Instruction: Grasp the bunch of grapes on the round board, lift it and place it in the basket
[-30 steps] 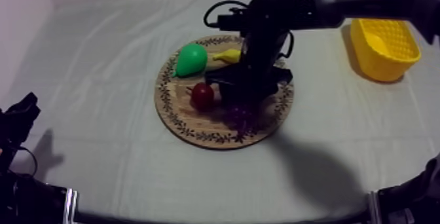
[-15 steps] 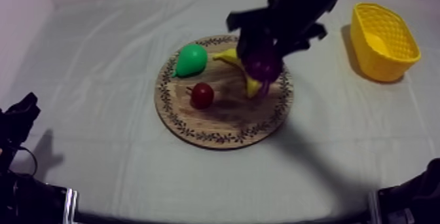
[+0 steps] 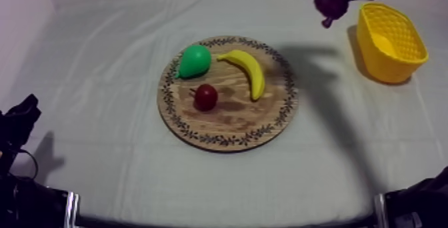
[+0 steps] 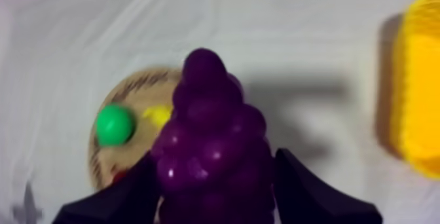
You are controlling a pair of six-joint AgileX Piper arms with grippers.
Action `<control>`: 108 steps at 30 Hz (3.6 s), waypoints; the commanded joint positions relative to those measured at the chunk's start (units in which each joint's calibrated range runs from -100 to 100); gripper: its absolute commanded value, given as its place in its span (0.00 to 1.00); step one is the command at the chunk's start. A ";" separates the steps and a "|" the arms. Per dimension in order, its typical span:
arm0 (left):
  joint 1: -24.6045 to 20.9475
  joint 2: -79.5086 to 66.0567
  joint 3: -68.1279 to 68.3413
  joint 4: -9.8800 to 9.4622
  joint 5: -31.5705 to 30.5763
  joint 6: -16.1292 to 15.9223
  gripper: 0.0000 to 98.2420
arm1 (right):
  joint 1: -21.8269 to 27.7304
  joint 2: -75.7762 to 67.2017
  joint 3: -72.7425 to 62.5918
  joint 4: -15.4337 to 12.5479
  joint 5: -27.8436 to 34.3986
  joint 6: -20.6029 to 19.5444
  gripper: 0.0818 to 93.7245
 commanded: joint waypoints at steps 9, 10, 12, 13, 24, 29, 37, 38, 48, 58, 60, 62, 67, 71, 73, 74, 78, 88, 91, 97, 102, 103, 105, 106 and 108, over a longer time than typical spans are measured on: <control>-0.03 0.05 0.00 0.01 -0.01 0.01 0.00 | 12.46 8.15 -0.16 2.47 -6.38 0.37 0.37; -0.03 0.05 0.00 0.01 -0.01 0.01 0.00 | 13.10 9.20 -0.46 2.72 -6.88 0.21 0.37; -0.03 0.05 0.00 0.01 -0.01 0.01 0.00 | 14.24 11.34 -1.17 3.17 -7.73 -0.07 0.37; -0.03 0.05 0.00 0.01 -0.01 0.01 0.00 | 14.74 12.39 -1.60 3.44 -8.12 -0.27 0.37; -0.03 0.05 0.00 0.01 -0.01 0.01 0.00 | 17.33 22.66 -6.64 7.20 -9.78 -4.57 0.48; -0.03 0.05 0.00 0.01 -0.01 0.01 0.00 | 17.73 25.49 -8.96 8.60 -9.08 -6.73 0.57; -0.03 0.05 0.00 0.01 -0.01 0.01 0.00 | 18.12 23.76 -10.07 7.94 -6.45 -6.81 0.64; -0.03 0.05 0.00 0.01 -0.01 0.01 0.00 | 18.15 22.95 -9.93 7.61 -6.09 -6.51 0.64; -0.03 0.05 0.00 0.01 -0.01 0.01 0.00 | 17.09 7.32 -0.45 4.42 -5.81 -2.65 0.55; -0.03 0.05 0.00 0.01 -0.01 0.01 0.00 | 16.48 -13.81 16.60 2.80 -11.15 0.85 0.33; -0.03 0.05 0.00 0.01 -0.01 0.01 0.00 | 16.65 -18.52 20.70 2.63 -12.68 1.44 0.30; -0.03 0.05 0.00 0.01 -0.01 0.01 0.00 | 16.63 -23.25 24.51 2.62 -13.67 1.89 0.28; -0.03 0.05 0.00 0.01 -0.01 0.01 0.00 | 16.21 -34.78 32.19 3.10 -14.48 2.51 0.22; -0.03 0.05 0.00 0.01 -0.01 -0.01 0.00 | 13.26 -44.62 38.03 4.79 -14.76 1.35 0.18; -0.03 0.05 0.00 0.01 -0.01 0.00 0.00 | 10.65 -50.06 40.82 5.83 -14.44 0.24 0.17; -0.03 0.05 0.00 0.01 -0.01 0.00 0.00 | 9.42 -52.28 41.84 6.16 -14.00 -0.24 0.16; -0.03 0.05 0.00 0.01 -0.01 0.01 0.00 | 7.25 -57.72 43.82 5.59 -12.12 -0.64 0.14; -0.03 0.05 0.00 0.01 -0.01 0.01 0.00 | 6.77 -68.02 62.86 8.37 -24.56 0.27 0.07; -0.03 0.05 0.00 0.01 -0.01 0.01 0.00 | 8.14 -71.75 68.63 7.91 -27.43 1.70 0.03; -0.03 0.05 0.00 0.01 -0.01 0.01 0.00 | 9.93 -79.19 77.61 7.32 -29.00 3.13 0.01; -0.03 0.05 0.00 0.01 -0.01 0.00 0.00 | 12.16 -84.84 82.90 4.44 -27.14 6.67 0.01; -0.03 0.05 0.00 0.01 -0.01 -0.01 0.00 | 12.85 -85.44 83.20 3.74 -26.60 7.23 0.01; -0.03 0.05 0.00 0.01 -0.01 0.00 0.00 | 13.95 -86.24 83.46 2.76 -25.99 7.79 0.01; -0.03 0.05 0.00 0.01 -0.01 -0.01 0.00 | 14.33 -86.63 83.46 2.41 -25.67 7.92 0.01; -0.03 0.05 0.00 0.01 -0.01 -0.03 0.00 | 14.78 -87.64 83.36 1.87 -25.00 8.33 0.01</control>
